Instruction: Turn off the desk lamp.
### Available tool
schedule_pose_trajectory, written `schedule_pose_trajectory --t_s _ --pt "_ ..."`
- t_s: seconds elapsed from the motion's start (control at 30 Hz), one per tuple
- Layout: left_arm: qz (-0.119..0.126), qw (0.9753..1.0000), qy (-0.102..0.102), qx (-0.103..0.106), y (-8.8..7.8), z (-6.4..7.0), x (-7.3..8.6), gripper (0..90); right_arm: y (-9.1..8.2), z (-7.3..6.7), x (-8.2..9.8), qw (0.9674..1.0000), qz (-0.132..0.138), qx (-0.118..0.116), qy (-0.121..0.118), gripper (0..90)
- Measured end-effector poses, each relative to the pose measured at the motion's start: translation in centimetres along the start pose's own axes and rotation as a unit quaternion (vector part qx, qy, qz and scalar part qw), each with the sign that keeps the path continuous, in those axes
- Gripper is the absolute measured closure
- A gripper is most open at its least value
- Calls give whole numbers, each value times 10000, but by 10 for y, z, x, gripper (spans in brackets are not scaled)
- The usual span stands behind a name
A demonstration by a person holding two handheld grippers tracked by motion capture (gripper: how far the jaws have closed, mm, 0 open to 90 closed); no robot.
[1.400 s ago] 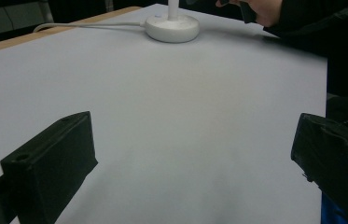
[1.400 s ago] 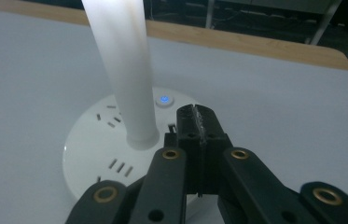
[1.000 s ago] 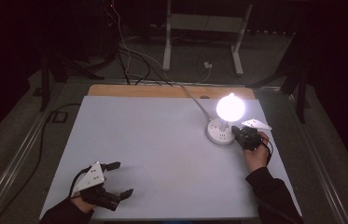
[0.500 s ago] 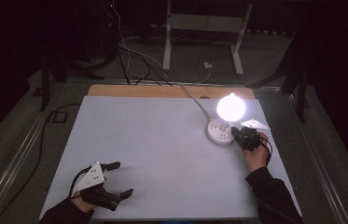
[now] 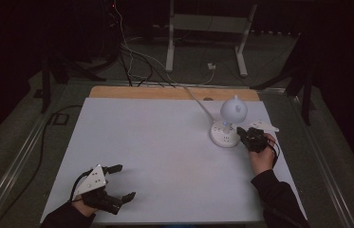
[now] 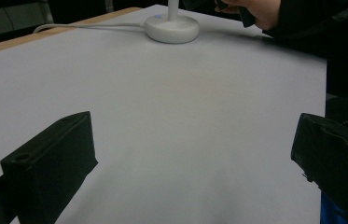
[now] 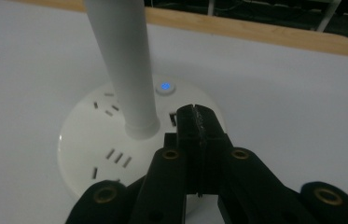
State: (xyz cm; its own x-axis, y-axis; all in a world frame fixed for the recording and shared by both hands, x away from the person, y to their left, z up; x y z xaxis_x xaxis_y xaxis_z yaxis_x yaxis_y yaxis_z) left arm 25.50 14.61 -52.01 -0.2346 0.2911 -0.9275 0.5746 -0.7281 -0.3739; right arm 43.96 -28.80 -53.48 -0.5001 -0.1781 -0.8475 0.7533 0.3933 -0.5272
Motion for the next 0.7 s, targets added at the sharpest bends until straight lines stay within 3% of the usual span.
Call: schedule_pose_trajectory --t_s 0.13,0.27,0.37,0.47,0.6,0.7 --pt "-3 10000 9 7 0 1 0 4 -3 -1 -1 10000 33 40 -65 898" --pt "12 10000 4 -3 -1 0 0 5 -9 -4 1 10000 65 -39 47 739" --pt "21 10000 -17 6 -1 0 -1 5 -16 -8 -1 9991 252 -287 160 560" --pt "20 10000 -13 0 -1 0 0 4 -22 -12 0 9990 237 -362 76 415" --pt "40 10000 -17 3 -2 -1 -1 4 -27 -15 1 9987 279 -416 89 332" --pt "22 10000 -13 3 -2 0 0 4 -34 -22 2 9970 285 -631 341 191"
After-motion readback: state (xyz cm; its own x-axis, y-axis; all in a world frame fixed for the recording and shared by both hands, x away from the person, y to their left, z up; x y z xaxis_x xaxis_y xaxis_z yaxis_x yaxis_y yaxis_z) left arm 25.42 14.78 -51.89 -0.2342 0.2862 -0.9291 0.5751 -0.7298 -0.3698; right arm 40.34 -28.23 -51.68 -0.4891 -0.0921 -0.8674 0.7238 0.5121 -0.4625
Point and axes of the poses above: each handheld gripper's, and its own axes: y roughly forward along the jaws, x roughly out of its underside, z roughly to its right, the point moved 7 cm from there along y, roughly forward along the jaws, and after that the axes turned 7 degrees about -x, right-handed, at the moved point
